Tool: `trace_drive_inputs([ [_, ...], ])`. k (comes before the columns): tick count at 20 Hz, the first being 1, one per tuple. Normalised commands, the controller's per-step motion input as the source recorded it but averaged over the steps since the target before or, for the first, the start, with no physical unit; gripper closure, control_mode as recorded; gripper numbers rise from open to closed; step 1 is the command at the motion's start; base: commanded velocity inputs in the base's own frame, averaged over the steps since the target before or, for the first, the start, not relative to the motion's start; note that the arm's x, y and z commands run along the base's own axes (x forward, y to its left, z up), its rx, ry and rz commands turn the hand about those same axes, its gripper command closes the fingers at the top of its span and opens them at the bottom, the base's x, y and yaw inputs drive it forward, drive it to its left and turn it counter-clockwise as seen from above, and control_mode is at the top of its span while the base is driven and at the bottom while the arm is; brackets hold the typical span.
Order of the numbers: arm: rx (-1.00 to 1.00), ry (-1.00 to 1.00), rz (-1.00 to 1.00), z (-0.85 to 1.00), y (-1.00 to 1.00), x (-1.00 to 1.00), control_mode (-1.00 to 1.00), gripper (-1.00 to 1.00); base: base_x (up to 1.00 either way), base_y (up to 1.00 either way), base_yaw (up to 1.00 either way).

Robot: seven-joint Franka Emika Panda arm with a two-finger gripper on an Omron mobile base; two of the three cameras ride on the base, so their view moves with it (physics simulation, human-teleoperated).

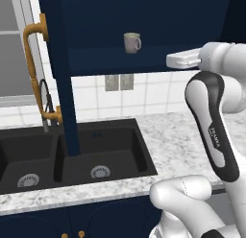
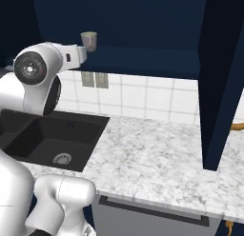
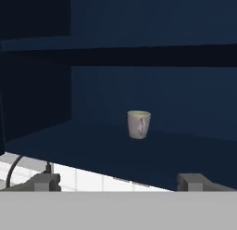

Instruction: Gather all objects into one cabinet and sort the glasses and bowls to opposite sides.

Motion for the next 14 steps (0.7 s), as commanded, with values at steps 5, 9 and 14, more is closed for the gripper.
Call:
trace_drive_inputs([
  [5,-0.05,0.03,0.00,-0.02,0.11,0.28,-1.00,-1.00,0.00,0.00,0.00],
  [9,0.00,0.00,0.00,0.00,0.00,0.21,-1.00,-1.00,0.00,0.00,0.00],
  [14,0.00,-0.04,0.00,0.00,-0.11,0.14,-1.00,-1.00,0.00,0.00,0.00],
])
